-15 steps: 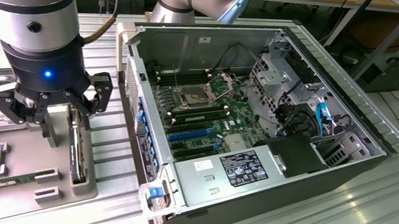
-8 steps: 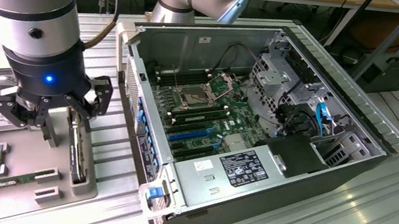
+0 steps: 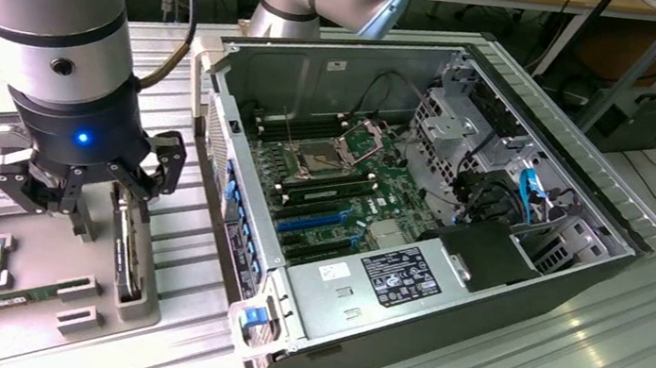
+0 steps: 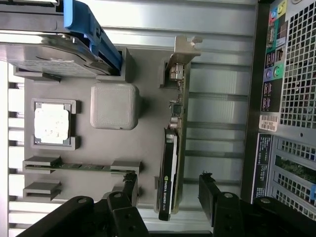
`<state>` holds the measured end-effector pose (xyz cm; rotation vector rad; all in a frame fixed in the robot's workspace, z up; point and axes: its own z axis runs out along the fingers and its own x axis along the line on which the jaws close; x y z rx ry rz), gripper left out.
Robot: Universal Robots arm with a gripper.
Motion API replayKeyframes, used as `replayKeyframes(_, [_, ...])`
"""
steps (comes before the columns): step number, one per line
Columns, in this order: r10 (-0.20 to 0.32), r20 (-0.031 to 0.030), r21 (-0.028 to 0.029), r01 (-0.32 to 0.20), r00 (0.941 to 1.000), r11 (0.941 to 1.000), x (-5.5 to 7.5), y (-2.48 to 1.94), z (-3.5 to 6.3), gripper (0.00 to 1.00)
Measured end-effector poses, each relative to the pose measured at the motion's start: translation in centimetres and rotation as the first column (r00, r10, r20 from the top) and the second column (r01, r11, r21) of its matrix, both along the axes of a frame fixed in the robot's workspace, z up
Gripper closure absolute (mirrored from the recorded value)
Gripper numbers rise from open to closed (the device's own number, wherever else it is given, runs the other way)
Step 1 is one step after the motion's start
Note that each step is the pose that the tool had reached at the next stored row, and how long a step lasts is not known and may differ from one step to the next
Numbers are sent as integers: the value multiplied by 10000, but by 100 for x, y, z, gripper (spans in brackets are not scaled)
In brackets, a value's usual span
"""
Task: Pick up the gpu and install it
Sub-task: 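Pick up the gpu and move the gpu toward the slot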
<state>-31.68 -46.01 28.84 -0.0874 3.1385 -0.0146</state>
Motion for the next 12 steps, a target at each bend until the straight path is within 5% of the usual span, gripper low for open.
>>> replayKeyframes(12, [-8, -1, -1, 8, 10000, 10000, 26, 0, -78, 38])
